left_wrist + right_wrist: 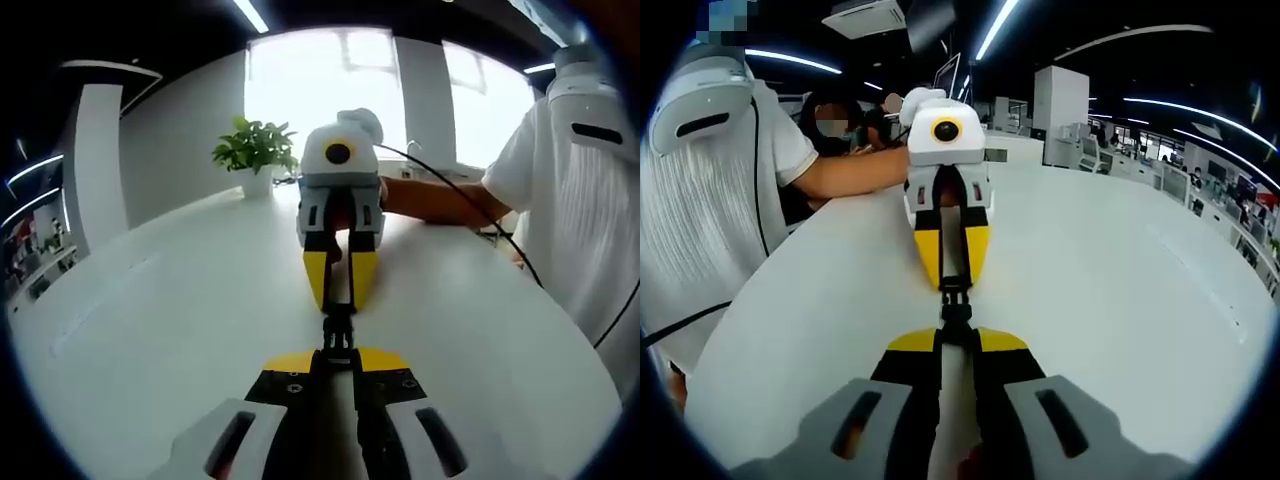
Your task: Snap the two parts of the plastic buckle together until the buckle closes and remains connected.
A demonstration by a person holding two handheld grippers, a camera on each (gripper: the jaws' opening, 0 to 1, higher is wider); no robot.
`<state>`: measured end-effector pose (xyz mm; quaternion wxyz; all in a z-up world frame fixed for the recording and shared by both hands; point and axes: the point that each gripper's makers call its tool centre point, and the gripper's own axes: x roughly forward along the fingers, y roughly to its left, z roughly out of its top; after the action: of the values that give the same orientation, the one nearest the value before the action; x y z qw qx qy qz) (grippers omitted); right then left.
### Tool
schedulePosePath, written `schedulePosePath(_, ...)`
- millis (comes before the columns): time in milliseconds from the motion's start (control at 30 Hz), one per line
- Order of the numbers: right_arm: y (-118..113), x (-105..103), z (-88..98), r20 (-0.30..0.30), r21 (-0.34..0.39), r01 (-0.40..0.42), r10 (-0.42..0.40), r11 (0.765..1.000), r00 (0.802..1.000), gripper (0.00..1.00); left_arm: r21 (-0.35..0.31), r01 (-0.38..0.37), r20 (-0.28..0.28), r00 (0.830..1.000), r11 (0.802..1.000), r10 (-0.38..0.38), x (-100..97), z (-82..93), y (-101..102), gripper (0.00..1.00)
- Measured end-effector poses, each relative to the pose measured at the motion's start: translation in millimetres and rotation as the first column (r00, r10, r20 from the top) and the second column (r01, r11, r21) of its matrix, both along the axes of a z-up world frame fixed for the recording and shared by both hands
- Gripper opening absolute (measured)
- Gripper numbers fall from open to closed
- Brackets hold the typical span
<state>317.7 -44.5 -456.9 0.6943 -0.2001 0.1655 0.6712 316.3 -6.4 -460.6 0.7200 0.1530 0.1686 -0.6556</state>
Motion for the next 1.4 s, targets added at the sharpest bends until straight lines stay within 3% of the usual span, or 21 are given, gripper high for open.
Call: schedulePosePath(1400,6.6,-5.9,-0.6,-0.023,0.009,-0.044,0.044,0.999,0.999,0.12,-0.006,0.029,-0.018,0.999,1.0,-0.029,-7.9,-1.7,-6.2,0.12)
